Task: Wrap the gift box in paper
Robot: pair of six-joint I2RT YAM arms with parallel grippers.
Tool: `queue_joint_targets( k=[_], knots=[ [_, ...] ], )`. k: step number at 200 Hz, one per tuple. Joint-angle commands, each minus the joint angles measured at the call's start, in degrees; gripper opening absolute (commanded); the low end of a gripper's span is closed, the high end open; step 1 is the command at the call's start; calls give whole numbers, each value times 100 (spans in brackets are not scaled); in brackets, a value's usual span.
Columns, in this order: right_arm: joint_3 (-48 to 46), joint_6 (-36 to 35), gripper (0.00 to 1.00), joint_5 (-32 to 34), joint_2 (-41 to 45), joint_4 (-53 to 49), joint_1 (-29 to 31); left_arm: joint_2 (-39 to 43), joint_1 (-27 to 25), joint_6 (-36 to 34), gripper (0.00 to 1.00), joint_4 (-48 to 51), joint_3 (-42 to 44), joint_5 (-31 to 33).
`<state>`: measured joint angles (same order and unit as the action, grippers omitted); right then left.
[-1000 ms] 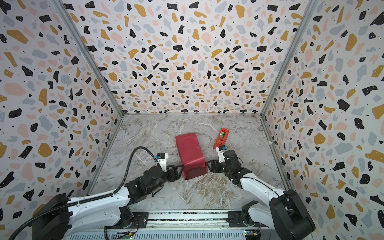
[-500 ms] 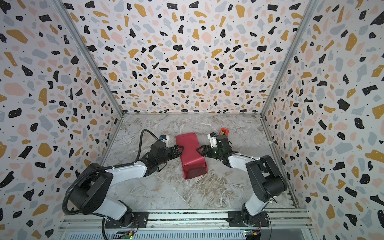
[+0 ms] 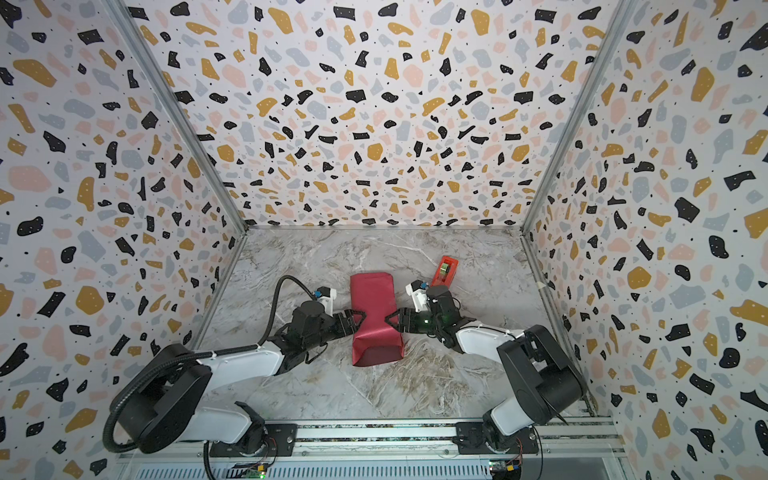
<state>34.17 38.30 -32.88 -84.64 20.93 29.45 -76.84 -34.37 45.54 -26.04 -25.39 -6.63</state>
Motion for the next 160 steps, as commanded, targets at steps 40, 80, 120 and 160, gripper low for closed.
queue_joint_targets(
  k=[40,80,120,160],
  knots=[
    [-352,-1062,73,896,1430,-1471,-382,2046,-127,-3010,92,906,-139,1286],
    [-625,-1134,74,441,1486,-1558,-724,1621,-333,-5887,95,839,-614,-63],
    [-756,-1224,74,120,1521,-1531,-938,909,-737,-8121,96,1619,-1078,-143],
    [-947,-1168,75,-52,1475,-1288,-1090,4,-1106,-8971,96,2129,-1593,-7]
  ],
)
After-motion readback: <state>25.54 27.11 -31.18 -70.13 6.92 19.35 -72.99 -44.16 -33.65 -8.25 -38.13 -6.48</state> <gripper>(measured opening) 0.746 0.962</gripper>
